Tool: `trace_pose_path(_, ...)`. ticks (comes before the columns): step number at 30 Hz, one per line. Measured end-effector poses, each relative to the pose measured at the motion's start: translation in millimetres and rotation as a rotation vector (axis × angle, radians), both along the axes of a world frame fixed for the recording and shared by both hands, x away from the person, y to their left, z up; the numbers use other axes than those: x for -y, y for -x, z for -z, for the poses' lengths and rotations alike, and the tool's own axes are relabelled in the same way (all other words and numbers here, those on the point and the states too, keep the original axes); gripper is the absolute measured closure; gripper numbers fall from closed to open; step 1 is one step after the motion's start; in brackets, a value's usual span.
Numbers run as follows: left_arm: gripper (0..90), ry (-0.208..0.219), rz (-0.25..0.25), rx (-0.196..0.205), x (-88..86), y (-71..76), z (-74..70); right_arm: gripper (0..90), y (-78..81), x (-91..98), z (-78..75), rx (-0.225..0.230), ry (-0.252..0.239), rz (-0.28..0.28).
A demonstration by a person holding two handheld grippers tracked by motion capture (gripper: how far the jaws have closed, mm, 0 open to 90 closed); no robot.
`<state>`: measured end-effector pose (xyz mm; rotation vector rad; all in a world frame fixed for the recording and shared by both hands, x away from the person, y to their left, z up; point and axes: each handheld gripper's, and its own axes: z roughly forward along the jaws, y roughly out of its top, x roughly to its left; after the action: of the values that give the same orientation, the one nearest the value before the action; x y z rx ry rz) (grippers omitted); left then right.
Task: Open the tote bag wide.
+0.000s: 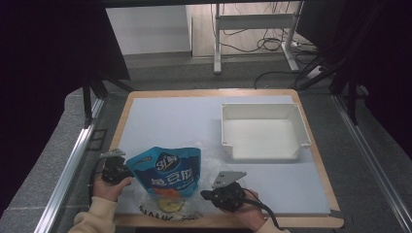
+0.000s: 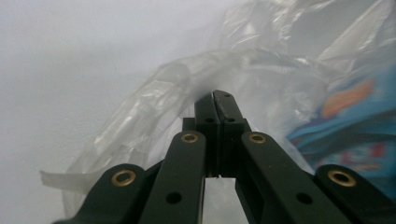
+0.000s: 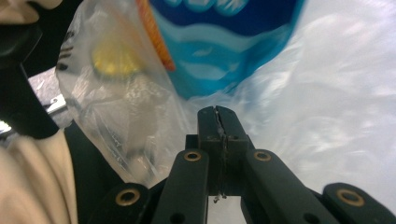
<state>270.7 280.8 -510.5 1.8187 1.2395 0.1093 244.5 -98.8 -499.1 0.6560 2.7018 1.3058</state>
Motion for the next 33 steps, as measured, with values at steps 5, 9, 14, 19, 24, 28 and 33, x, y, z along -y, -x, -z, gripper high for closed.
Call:
trace_pose_path(5, 89.7, 0.045, 0.007, 0.056, -5.3, 11.6, -12.7, 88.7, -2.2, 6.5, -8.8, 0.024, -0.026, 0.023)
trace_pose_path(9, 89.6, 0.066, 0.012, 0.087, -8.0, 18.3, -22.1, 88.6, -3.6, 9.8, -12.9, 0.031, -0.037, 0.034)
trace_pose_path(14, 89.6, 0.102, 0.03, 0.105, -9.9, 25.3, -30.7, 88.6, -5.1, 12.0, -13.6, 0.032, -0.038, 0.044)
trace_pose_path(19, 89.2, 0.101, 0.03, 0.13, -11.8, 34.1, -39.2, 88.6, -5.7, 12.8, -13.6, 0.032, -0.038, 0.046)
trace_pose_path(24, 87.5, 0.058, 0.022, 0.157, -12.3, 42.1, -44.6, 88.6, -6.9, 14.7, -14.2, 0.036, -0.039, 0.054)
trace_pose_path(28, 84.5, 0.023, 0.011, 0.177, -12.6, 51.2, -48.0, 88.4, -8.4, 17.6, -15.6, 0.04, -0.049, 0.066)
trace_pose_path(33, 71.6, 0.009, -0.007, 0.21, -18.1, 63.4, -54.5, 86.6, -10.1, 21.4, -17.5, 0.039, -0.062, 0.074)
